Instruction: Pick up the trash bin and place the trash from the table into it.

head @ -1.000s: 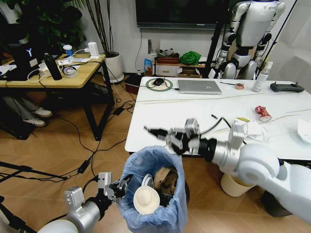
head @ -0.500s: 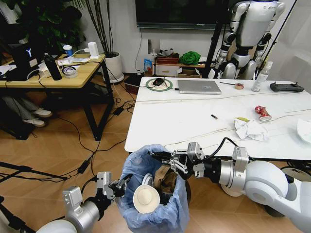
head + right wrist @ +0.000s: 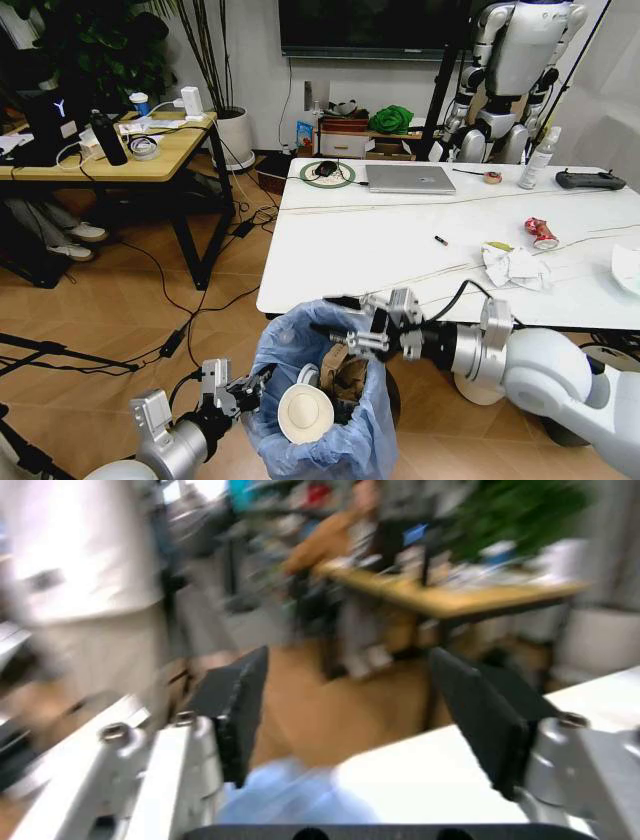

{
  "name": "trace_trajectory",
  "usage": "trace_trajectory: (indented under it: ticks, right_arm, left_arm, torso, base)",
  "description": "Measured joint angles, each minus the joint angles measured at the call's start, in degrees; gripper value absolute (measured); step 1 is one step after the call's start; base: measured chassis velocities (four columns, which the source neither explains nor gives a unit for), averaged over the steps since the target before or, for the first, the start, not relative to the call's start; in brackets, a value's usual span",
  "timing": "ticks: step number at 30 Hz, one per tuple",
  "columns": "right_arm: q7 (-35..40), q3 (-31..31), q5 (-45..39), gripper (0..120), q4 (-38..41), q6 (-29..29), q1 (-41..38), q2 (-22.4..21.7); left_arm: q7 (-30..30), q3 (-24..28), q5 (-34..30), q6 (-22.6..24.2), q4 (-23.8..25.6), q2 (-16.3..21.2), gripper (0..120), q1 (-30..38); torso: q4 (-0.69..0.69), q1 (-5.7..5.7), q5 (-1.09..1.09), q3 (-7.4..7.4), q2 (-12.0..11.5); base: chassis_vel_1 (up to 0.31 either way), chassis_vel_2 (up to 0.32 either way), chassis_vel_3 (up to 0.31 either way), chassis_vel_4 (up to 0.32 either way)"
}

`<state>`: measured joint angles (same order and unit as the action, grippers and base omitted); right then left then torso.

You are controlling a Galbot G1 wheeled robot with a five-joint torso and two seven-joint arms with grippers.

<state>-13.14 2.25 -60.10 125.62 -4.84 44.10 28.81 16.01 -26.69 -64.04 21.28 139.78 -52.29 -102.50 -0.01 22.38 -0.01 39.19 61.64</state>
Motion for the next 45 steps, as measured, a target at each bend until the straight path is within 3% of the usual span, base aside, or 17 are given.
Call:
trace_trajectory:
  ticks: [4,6,8,9,11,19,26,45]
  right_arm:
    - [8.82,-0.21,1.58,84,-11.18,-4.64,-6.02,3.96]
    - [11.37,-0.20,1.84,91,-17.70,-6.57,-7.56,5.97]
    - [11.37,-0.20,1.84,91,-17.70,-6.57,-7.56,5.97]
    - [13.08,-0.20,1.46,98,-22.43,-8.23,-8.65,7.64]
    - [13.19,-0.19,1.21,100,-29.11,-10.22,-9.87,9.39]
    - [11.21,0.51,-1.63,98,-41.43,-15.42,-12.88,11.76]
    - [7.80,1.59,0.71,97,-48.36,-15.14,-15.03,14.59]
    - [6.94,1.71,3.41,85,-51.66,-15.88,-15.28,14.75]
  left_arm:
    - [0.00,-0.39,0.64,0.00,0.41,-0.45,0,-1.54]
    - [-0.05,-0.78,1.18,0.00,0.77,-0.55,0,-2.37]
    - [-0.05,-0.78,1.18,0.00,0.77,-0.55,0,-2.37]
    - [-0.16,-1.01,1.58,-0.01,1.10,-0.72,0,-2.96]
    - [-0.45,-1.29,2.38,-0.05,1.28,-1.07,0,-3.77]
    - [-0.90,-1.54,3.25,-0.23,1.13,-1.81,0,-4.23]
    - [-0.94,-1.87,3.22,-0.28,0.80,-1.73,0,-3.88]
    - [-0.94,-1.66,2.96,-0.33,0.34,-1.45,0,-3.47]
  torso:
    - [0.03,0.02,0.01,0.01,0.00]
    - [0.02,0.02,0.03,0.02,-0.01]
    - [0.02,0.02,0.03,0.02,-0.01]
    - [0.01,0.02,0.03,0.02,-0.01]
    - [0.01,0.01,-0.01,0.01,0.00]
    - [0.00,0.01,0.03,0.01,-0.01]
    - [0.01,0.01,0.02,0.01,-0.01]
    - [0.01,0.00,0.01,0.00,-0.01]
  base:
    - [0.000,0.000,0.000,0.000]
    - [0.000,0.000,0.000,0.000]
    - [0.000,0.000,0.000,0.000]
    - [0.000,0.000,0.000,0.000]
    - [0.000,0.000,0.000,0.000]
    - [0.000,0.000,0.000,0.000]
    - [0.000,0.000,0.000,0.000]
    - [0.000,0.000,0.000,0.000]
